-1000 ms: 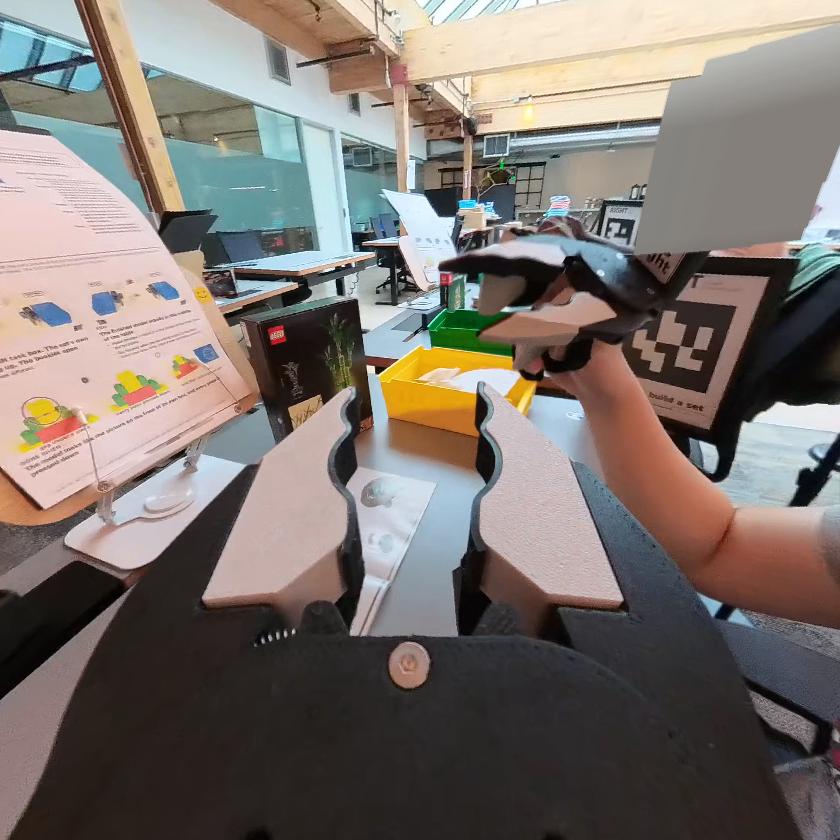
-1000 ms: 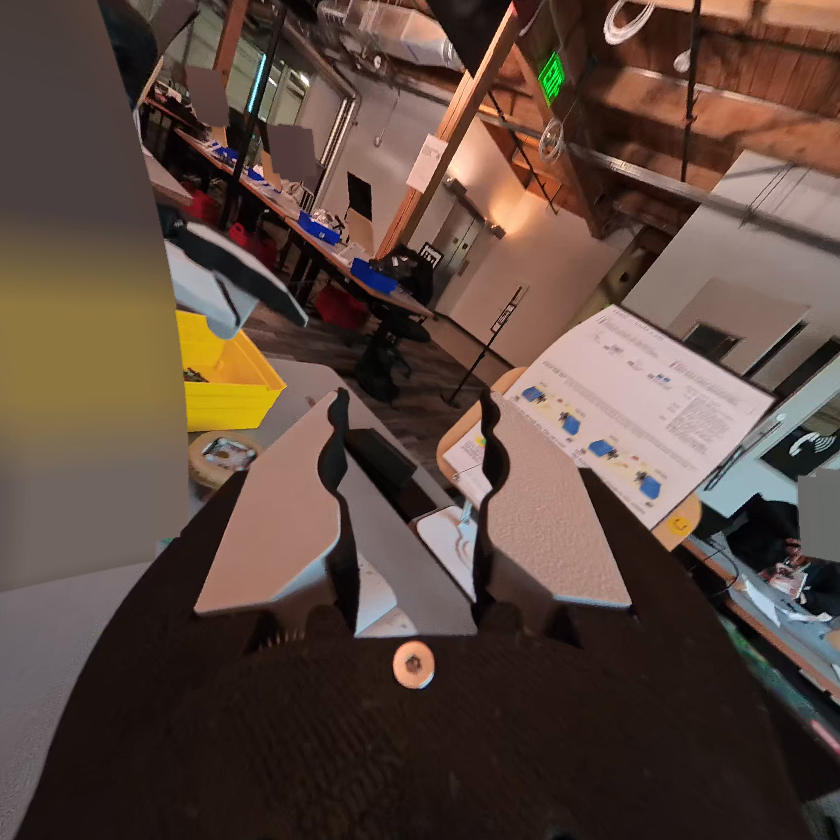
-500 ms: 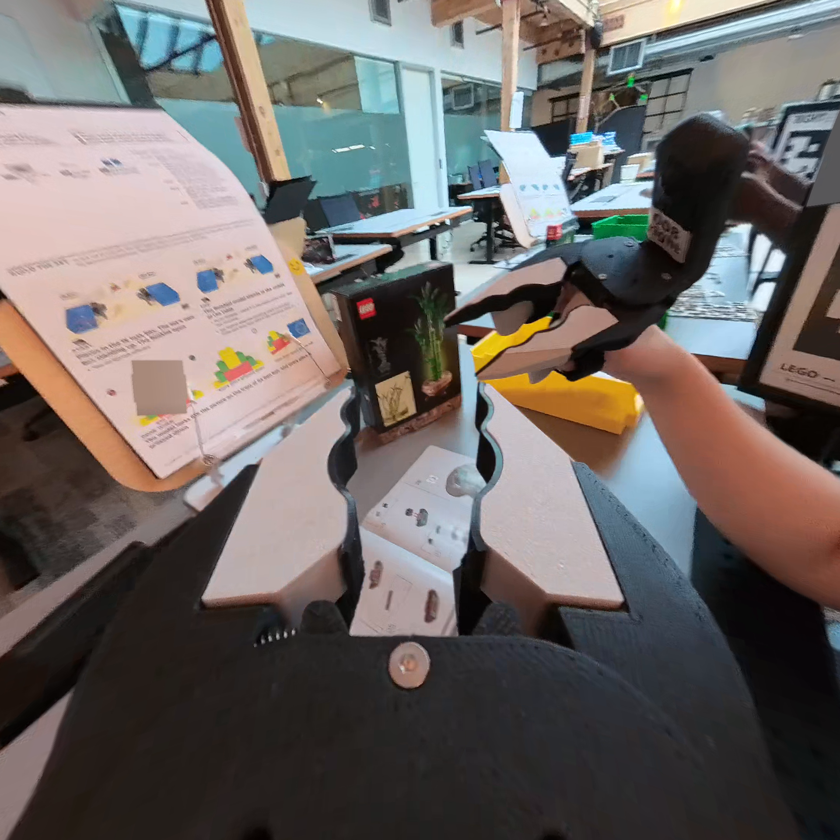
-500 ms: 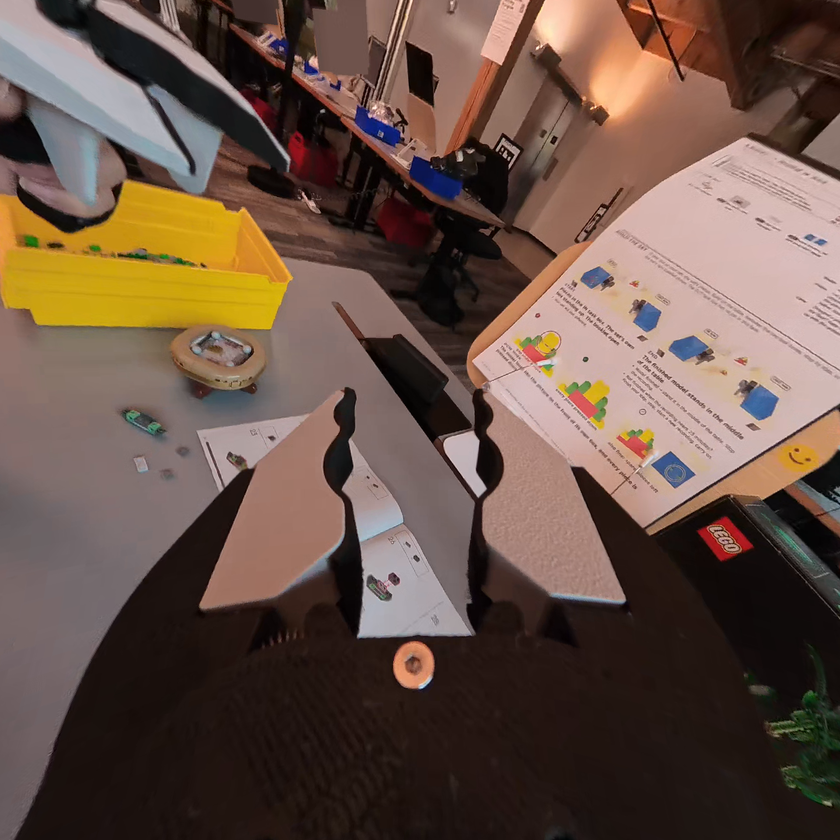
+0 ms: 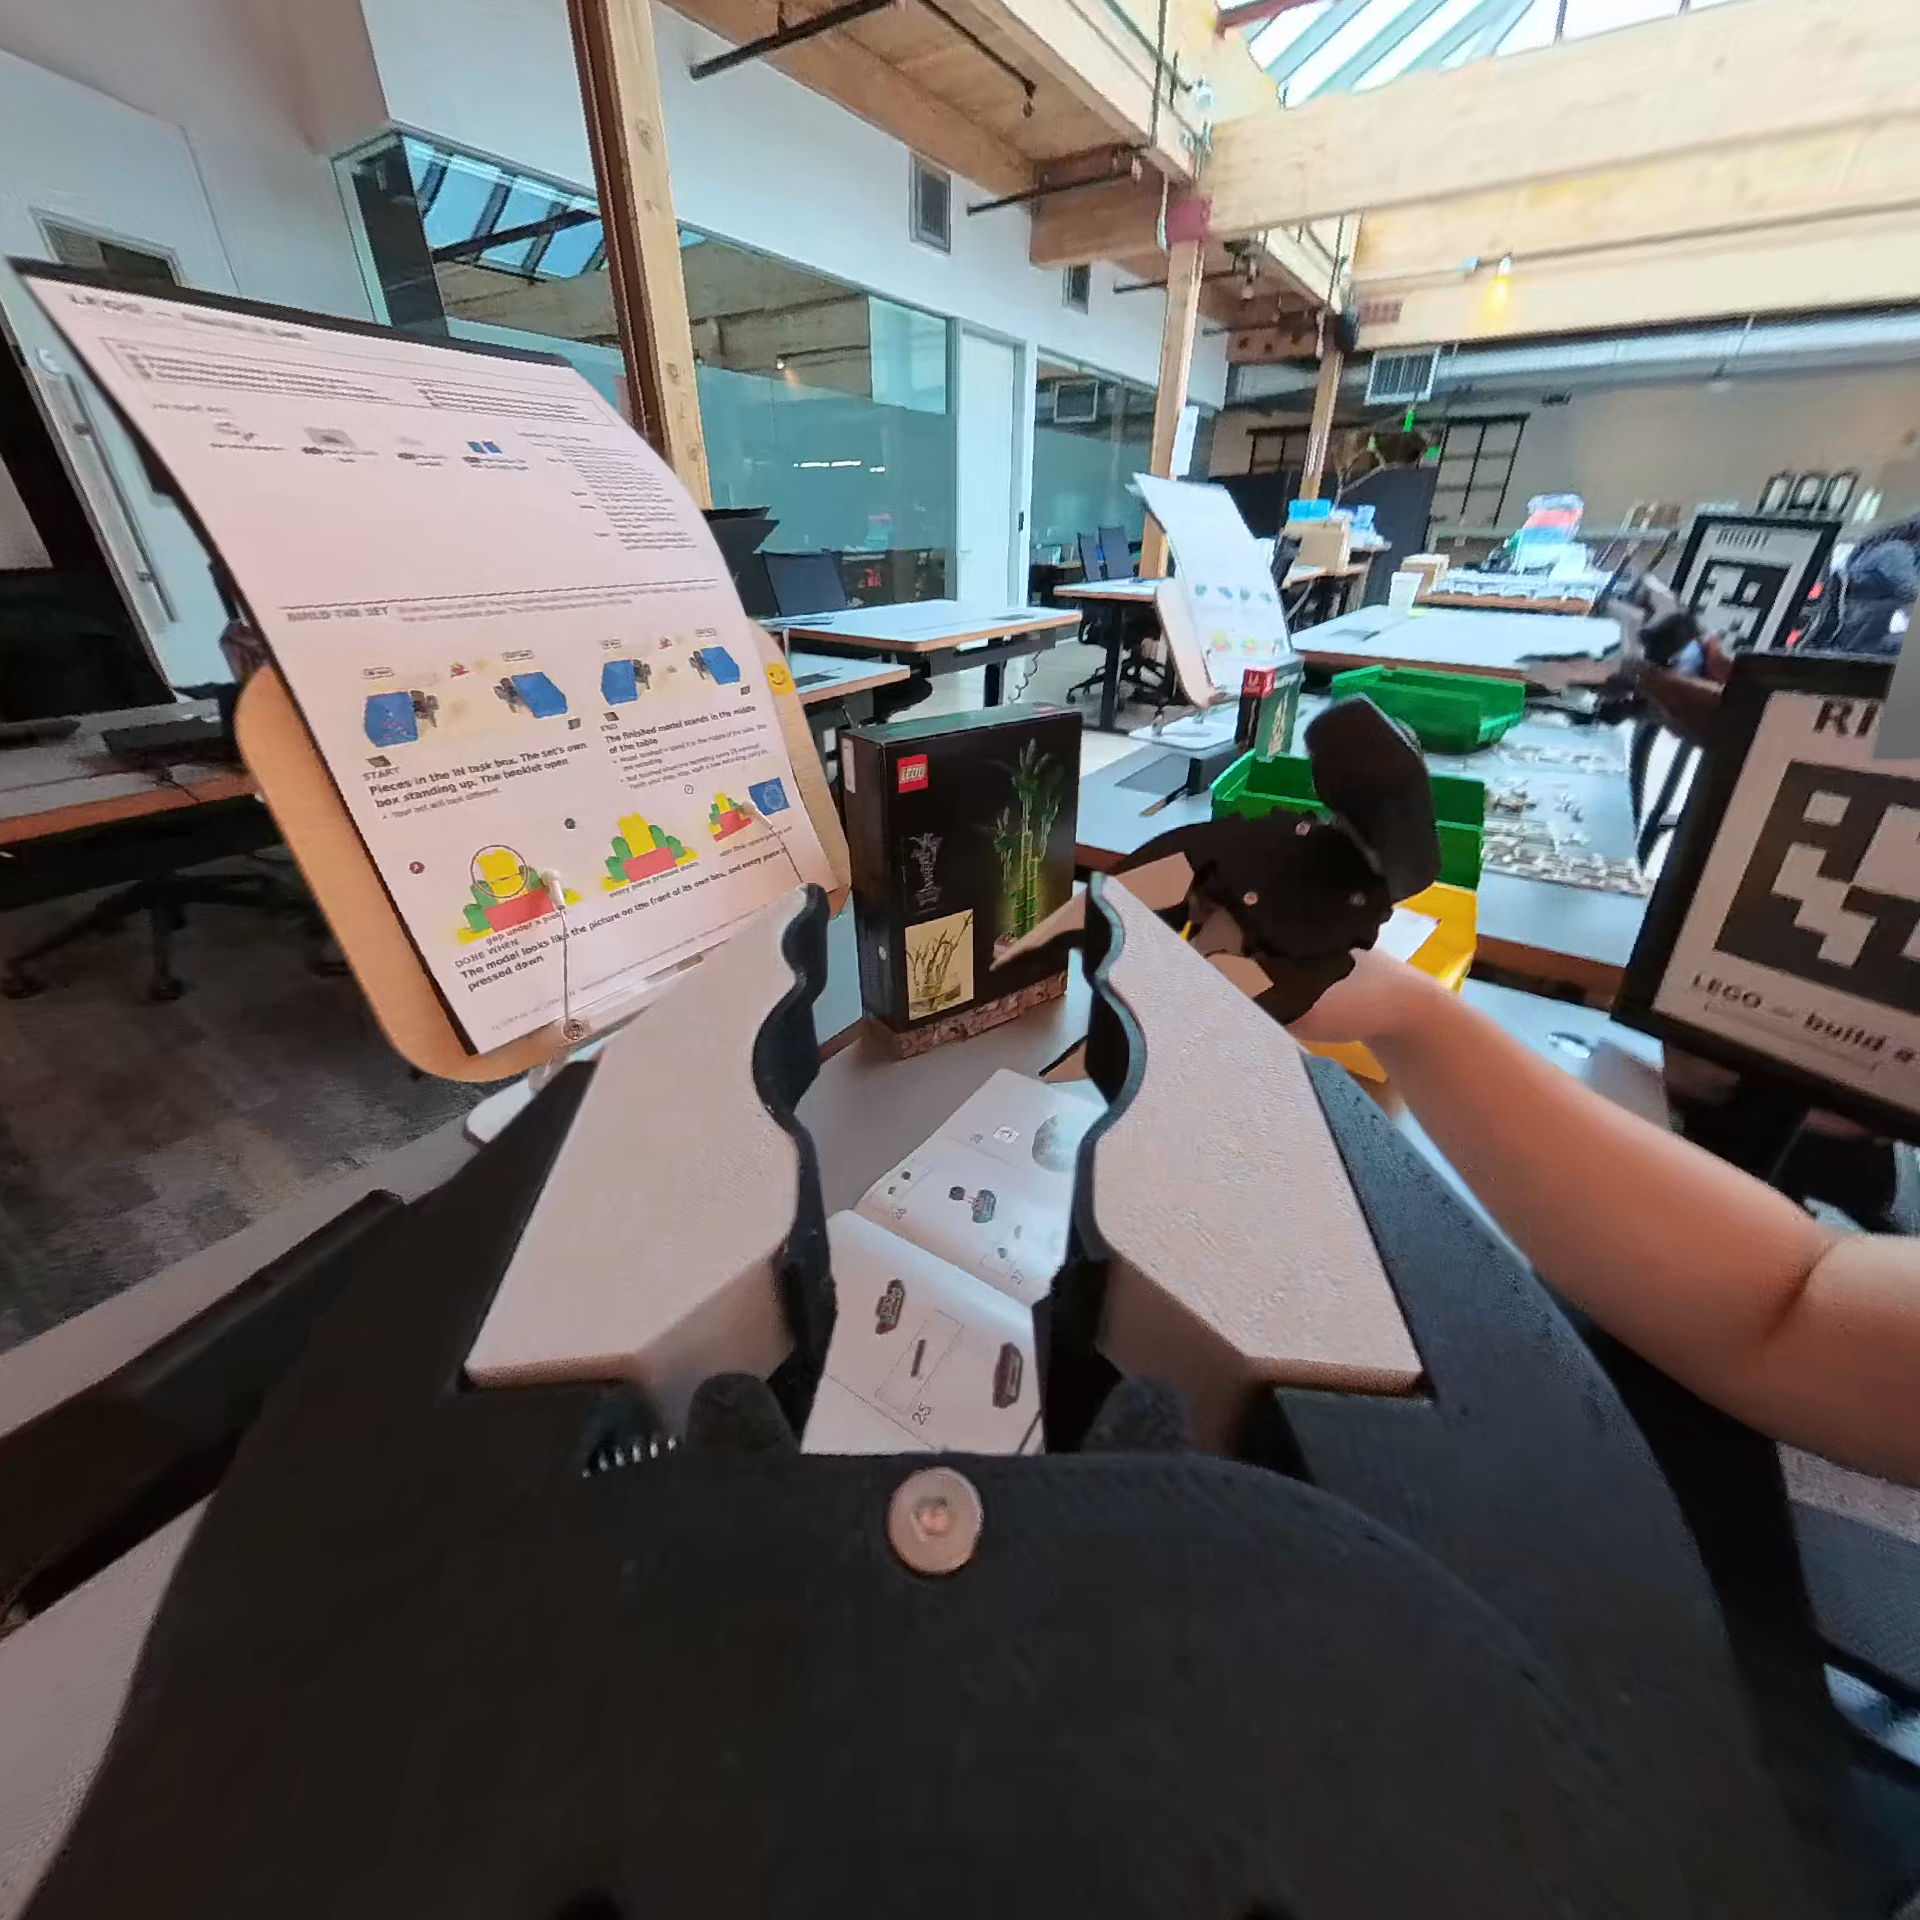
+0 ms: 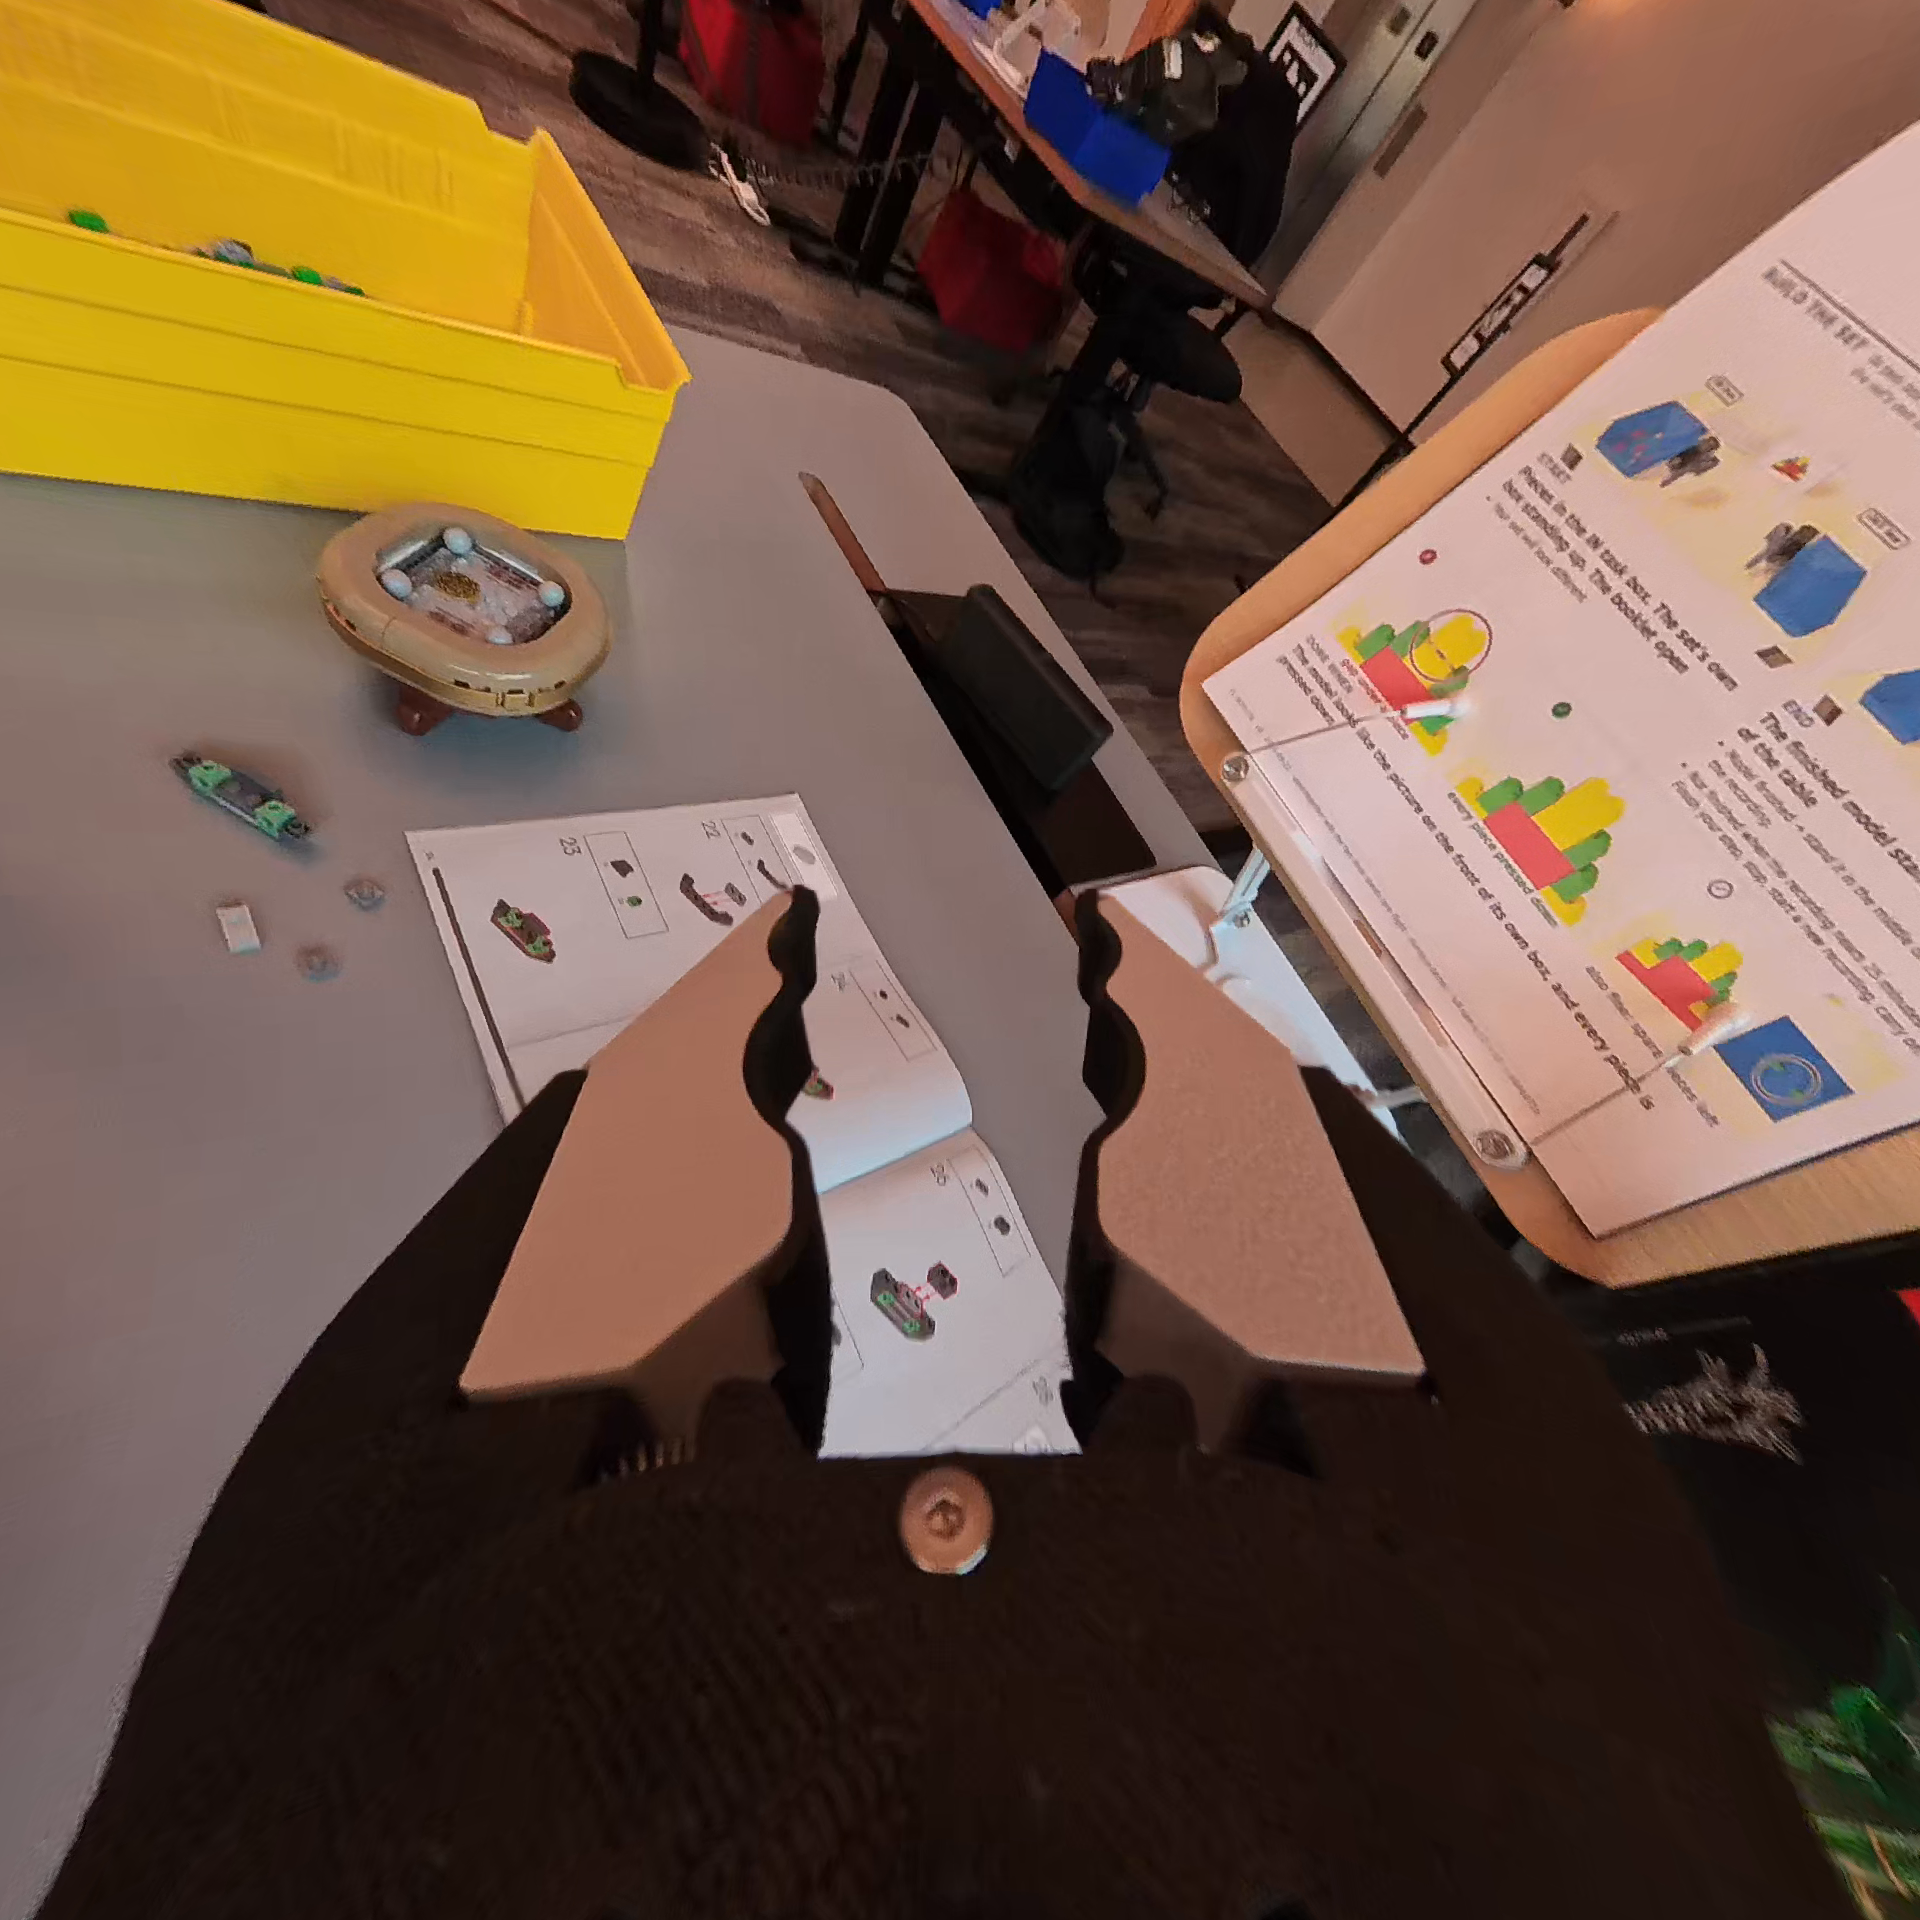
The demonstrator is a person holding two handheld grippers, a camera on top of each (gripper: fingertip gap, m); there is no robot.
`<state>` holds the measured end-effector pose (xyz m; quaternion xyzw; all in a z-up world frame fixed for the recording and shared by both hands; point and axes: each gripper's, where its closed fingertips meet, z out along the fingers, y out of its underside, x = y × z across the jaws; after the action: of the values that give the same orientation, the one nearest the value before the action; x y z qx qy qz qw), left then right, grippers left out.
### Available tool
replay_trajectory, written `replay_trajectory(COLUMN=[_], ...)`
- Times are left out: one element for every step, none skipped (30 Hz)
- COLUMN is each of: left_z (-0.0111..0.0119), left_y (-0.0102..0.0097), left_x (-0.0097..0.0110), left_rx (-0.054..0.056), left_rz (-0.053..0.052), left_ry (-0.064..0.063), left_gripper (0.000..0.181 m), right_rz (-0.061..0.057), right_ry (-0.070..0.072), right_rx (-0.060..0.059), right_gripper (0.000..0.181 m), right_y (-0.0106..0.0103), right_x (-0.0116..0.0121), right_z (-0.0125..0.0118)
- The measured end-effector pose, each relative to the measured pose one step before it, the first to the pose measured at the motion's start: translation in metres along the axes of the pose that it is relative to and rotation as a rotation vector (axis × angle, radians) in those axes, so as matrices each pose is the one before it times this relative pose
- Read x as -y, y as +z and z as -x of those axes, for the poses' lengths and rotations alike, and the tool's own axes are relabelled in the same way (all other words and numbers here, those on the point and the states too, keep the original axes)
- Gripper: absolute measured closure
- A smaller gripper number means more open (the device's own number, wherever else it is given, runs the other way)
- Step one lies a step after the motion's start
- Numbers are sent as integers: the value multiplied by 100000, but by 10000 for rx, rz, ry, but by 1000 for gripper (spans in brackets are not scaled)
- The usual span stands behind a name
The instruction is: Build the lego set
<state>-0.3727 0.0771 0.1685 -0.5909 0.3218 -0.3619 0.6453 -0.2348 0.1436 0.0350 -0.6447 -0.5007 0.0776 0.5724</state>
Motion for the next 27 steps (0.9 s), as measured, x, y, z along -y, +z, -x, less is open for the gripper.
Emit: replay_trajectory(left_z=[300,249,241,263,281,268,246,172,106,47,-33,-129,-207,-221,-146,-18,61,83,92,97,98,65,42,-4,-32,-55,-58], left_y=[-289,-233,-172,-111,-53,-21,4,25,28,24,6,-45,-86,-130,-155,-170,-174,-189,-189,-187,-183,-184,-158,-130,-95,-43,-9], left_x=[51,36,7,-14,-31,-24,-4,34,37,44,108,184,222,213,178,136,98,69,75,81,140,205,216,175,133,95,54], left_rx=[0,11,43,91,131,155,147,101,43,-7,-51,-89,-117,-107,-51,20,57,58,50,48,44,33,13,-8,-22,-24,-18], left_rz=[-67,-37,-22,14,40,39,16,-18,-41,-66,-92,-118,-134,-111,-71,-46,-26,-11,-2,1,-38,-87,-95,-71,-47,-37,-21], left_ry=[-139,-82,-25,19,66,113,127,93,13,-79,-128,-120,-69,-14,16,29,40,50,45,23,5,-2,-12,-24,-20,-2,13], left_gripper=[134,135,136,136,136,136,136,137,139,141,143,146,148,150,150,150,150,150,149,148,148,148,149,148,149,149,149], right_rz=[-188,-153,-117,-106,-99,-82,-29,40,19,-106,-48,20,37,31,25,4,-25,-38,-42,-37,-39,14,119,169,169,191,162], right_ry=[0,9,16,36,65,86,122,129,131,207,170,134,83,2,-55,-65,-35,-9,-13,-5,17,14,-3,6,39,15,-22], right_rx=[50,43,71,52,91,188,248,527,672,305,185,108,22,25,-32,-70,-32,2,14,11,62,153,199,296,344,328,293], right_gripper=[133,135,137,140,142,145,155,173,181,181,181,181,181,181,181,181,181,181,181,181,181,181,181,181,178,174,171], right_y=[309,294,250,203,165,139,80,18,2,63,52,37,6,-2,-15,-26,-13,13,61,98,172,285,424,624,822,982,1119], right_x=[118,3,-119,-170,-194,-214,-266,-331,-235,-28,-51,-106,-95,-58,-8,28,80,86,77,34,18,-103,-282,-367,-350,-342,-243], right_z=[113,79,96,46,72,185,249,638,827,300,123,23,-46,37,-7,-46,0,42,57,39,120,292,388,594,721,763,799])
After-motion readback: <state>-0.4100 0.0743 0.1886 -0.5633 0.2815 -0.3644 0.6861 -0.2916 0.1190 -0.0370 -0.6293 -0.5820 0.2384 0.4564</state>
